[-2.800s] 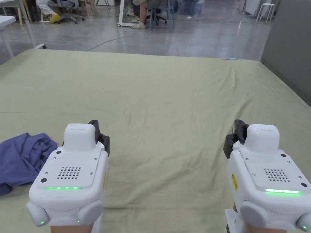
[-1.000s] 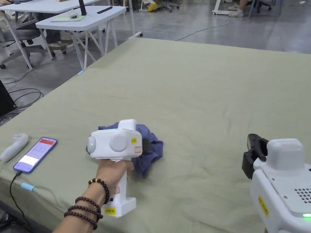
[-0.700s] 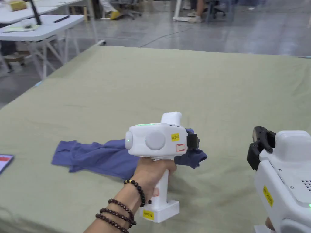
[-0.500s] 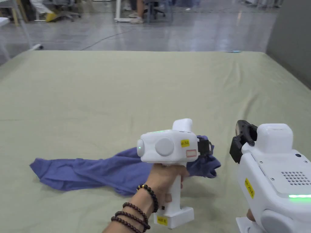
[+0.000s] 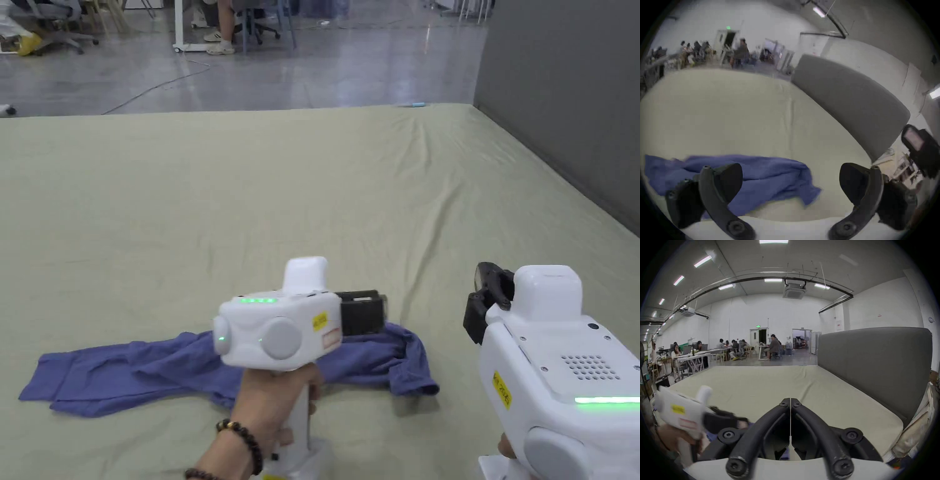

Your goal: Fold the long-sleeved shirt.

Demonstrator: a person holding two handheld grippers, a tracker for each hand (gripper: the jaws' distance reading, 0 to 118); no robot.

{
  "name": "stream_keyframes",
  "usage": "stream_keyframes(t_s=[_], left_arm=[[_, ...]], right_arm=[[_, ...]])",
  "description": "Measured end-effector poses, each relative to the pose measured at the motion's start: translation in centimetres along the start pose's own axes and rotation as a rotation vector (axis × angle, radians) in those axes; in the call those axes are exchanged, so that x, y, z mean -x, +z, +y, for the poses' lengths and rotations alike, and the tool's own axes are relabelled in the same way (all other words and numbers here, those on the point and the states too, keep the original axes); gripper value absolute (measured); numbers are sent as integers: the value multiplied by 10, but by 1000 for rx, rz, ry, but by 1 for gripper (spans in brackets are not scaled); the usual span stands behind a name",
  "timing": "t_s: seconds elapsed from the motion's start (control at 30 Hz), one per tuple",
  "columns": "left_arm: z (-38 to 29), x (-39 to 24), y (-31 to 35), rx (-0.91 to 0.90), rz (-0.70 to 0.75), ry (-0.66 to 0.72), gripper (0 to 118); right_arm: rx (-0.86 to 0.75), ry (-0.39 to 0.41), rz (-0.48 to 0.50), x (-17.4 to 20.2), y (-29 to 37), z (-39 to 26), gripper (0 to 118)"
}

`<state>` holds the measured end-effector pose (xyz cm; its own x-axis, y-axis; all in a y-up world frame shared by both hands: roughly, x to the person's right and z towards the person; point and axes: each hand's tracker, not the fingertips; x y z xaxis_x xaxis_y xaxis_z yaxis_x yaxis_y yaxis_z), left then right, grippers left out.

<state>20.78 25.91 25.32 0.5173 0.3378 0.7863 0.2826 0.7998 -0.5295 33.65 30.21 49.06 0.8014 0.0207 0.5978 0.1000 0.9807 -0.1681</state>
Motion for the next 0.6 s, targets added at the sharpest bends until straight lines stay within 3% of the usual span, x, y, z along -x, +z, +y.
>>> stream_keyframes(t_s=[0.07,0.1,0.13,0.17,0.2,0.23,0.37,0.5,0.6], left_arm=[[0,17,44,-70,145,-37,117],[-3,27,69,-120,221,-46,107],[-11,37,88,-166,278,-51,87],[-16,44,104,-174,322,-41,56],[-24,53,121,-189,377,-26,16],[-34,62,138,-180,408,1,2],[-72,89,184,-201,458,117,0],[-82,107,189,-127,515,68,0],[-76,115,184,-108,477,159,0]], right_arm=[[2,-5,19,9,-1,0,0],[8,-11,28,13,-4,0,0],[22,-14,38,18,-5,0,0],[33,-13,41,21,-5,0,0],[42,-6,44,26,-6,-2,0],[48,4,52,28,-8,-5,0],[67,21,77,37,-10,-7,0],[68,26,93,46,-15,-4,0],[60,15,111,51,-17,0,0]])
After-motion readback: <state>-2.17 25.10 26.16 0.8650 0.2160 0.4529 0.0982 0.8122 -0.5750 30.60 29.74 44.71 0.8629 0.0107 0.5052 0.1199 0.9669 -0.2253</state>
